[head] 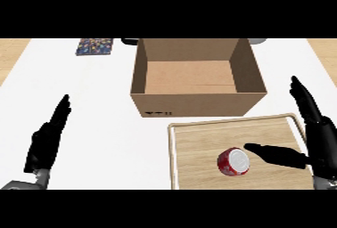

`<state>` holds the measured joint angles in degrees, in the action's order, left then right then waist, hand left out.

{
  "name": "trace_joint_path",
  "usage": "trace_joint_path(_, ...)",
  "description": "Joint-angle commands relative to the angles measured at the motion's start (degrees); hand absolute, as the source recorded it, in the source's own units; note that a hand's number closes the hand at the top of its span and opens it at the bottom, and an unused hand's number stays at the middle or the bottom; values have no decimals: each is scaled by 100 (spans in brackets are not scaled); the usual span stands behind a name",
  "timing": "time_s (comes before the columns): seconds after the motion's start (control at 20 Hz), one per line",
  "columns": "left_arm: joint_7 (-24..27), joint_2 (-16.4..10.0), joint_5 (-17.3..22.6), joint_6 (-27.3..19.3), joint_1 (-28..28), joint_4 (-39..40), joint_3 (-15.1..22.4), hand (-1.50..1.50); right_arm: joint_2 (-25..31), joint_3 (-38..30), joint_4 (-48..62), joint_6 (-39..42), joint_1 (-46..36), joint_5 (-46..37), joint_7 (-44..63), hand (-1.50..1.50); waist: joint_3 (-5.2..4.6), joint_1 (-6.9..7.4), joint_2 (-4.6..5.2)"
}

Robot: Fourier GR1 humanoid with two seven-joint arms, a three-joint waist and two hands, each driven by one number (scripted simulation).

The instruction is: Pick the can from the tray and place it in the cardboard box

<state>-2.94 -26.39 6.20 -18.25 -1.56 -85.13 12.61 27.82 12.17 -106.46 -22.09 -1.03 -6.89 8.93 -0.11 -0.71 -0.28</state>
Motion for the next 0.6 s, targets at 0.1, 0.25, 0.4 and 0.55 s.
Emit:
trace_joint_path(0.1,9,167,-88,-32,-150,170,45,0,1393,316,-675,1345,116,-347,1330,-150,-13,-44,17)
trace_joint_path(0.25,-187,-74,-64,51,22,-246,6,0,2052,460,-838,2264,54,-126,2017,-150,-14,107,3)
trace_joint_path(0.4,64,55,-85,69,-4,63,-30,0,2356,559,-1361,2935,-35,266,2709,-150,-12,37,17)
trace_joint_path(0.55,170,-68,-67,217,274,-163,-88,0,2049,928,-1507,3202,-358,394,3498,-150,-1,152,26)
